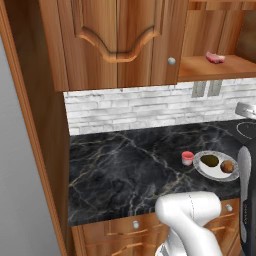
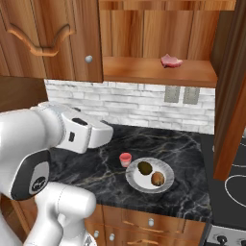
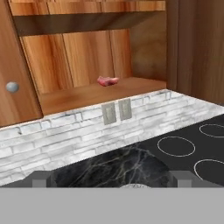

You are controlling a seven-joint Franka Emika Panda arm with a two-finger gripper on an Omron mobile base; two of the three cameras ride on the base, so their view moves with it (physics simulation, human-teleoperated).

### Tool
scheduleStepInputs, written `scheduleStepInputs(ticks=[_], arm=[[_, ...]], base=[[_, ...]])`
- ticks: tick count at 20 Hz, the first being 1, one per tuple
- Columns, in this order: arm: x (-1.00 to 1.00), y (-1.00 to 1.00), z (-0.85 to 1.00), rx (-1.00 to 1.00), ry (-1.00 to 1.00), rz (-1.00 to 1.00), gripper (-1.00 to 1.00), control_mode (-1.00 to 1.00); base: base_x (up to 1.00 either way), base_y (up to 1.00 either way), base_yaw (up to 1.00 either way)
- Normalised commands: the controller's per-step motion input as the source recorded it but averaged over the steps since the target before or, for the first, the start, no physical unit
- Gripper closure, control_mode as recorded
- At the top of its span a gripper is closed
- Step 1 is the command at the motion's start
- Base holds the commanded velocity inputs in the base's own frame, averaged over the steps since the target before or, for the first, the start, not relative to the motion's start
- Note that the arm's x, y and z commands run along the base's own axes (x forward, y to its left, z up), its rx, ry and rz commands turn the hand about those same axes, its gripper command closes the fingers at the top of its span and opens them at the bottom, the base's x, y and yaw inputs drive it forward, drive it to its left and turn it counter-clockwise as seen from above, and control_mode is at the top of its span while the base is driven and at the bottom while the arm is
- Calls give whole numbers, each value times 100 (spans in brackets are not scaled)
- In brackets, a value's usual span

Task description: Pick the avocado and bread from the counter and place them on the plate. Then pick the jam from the cabinet and place it next to the plate. Lastly close the cabinet door.

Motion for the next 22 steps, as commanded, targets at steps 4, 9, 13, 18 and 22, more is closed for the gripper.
scheduleStepInputs(ticks=[4,9,13,18,22], arm=[[-10,-48,0,8,0,0,-100,-100],[-12,-57,0,9,0,0,-100,-100],[-31,-52,0,9,0,0,-100,-100],[-49,-21,0,8,0,0,-100,-100],[-46,-1,-1,8,0,0,-100,-100]], base=[[0,0,0],[0,0,0],[0,0,0],[0,0,0],[0,0,0]])
